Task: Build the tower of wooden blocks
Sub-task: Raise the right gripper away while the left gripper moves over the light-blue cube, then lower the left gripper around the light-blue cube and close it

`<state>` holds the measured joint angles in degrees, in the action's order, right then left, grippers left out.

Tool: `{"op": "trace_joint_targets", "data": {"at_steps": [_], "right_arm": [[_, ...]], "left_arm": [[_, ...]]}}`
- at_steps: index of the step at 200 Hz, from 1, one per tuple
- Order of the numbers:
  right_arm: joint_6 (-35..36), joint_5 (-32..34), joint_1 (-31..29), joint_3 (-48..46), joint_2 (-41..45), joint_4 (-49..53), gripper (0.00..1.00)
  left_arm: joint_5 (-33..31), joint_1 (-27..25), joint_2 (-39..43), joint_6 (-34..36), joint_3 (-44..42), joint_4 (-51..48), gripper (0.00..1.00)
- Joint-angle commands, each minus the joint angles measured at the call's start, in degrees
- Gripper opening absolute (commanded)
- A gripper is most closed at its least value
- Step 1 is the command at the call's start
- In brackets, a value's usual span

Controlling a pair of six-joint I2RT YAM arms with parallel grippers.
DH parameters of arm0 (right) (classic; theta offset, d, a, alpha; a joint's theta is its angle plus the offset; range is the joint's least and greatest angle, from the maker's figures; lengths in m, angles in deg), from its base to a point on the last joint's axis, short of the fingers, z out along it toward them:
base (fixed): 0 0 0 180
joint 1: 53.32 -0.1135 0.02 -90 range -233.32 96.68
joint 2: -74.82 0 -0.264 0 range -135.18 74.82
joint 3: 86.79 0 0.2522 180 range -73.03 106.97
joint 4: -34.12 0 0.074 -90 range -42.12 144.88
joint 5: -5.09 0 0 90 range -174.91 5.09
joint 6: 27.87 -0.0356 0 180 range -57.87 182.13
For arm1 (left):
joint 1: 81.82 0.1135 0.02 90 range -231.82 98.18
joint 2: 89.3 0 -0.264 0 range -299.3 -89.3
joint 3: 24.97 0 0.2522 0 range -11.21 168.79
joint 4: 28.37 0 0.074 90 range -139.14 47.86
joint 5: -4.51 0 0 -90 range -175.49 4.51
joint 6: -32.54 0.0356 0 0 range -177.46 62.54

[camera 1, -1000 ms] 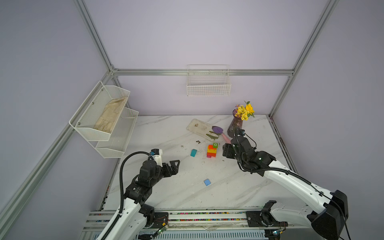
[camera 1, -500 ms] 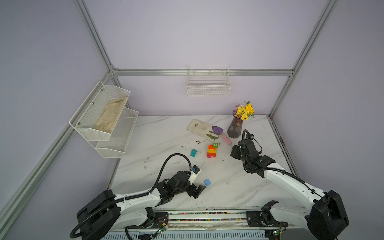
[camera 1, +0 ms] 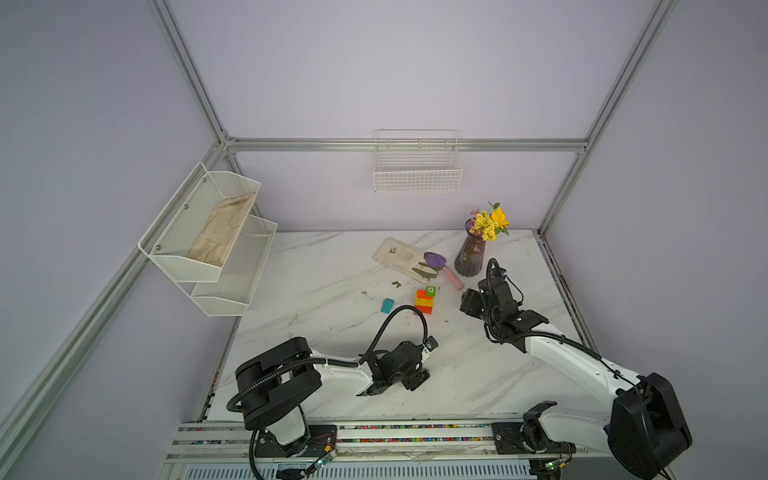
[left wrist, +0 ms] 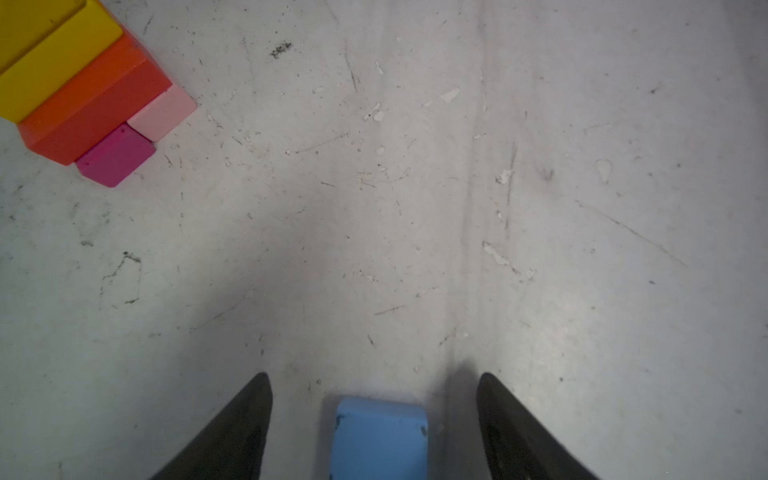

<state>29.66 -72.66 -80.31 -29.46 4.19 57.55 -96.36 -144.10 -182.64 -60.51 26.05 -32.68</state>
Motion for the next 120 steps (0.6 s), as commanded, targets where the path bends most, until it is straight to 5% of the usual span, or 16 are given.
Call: {"op": "trace_joint_targets", "data": {"at_steps": [1, 38, 83, 120], "right_arm": [[0.3, -0.8, 0.4, 0.2, 0.1, -1.1, 0.72], [0.2, -1.1, 0.5, 0.0, 1.1, -1.0, 0.72], [-0.1, -1.5, 0.6, -0.1, 2.0, -0.6, 0.71], [-0.1, -1.7, 0.7, -0.3, 2.5, -0.3, 0.72]], "left_arm": [[0.5, 0.0, -1.4, 1.8, 4.2, -6.1, 0.68], [2.3, 0.0, -0.1, 1.0, 4.2, -8.0, 0.59], [4.5, 0.0, 3.4, -2.5, 2.4, -9.7, 0.69], [3.3, 0.0, 3.7, -4.2, 2.7, -12.4, 0.59]]}}
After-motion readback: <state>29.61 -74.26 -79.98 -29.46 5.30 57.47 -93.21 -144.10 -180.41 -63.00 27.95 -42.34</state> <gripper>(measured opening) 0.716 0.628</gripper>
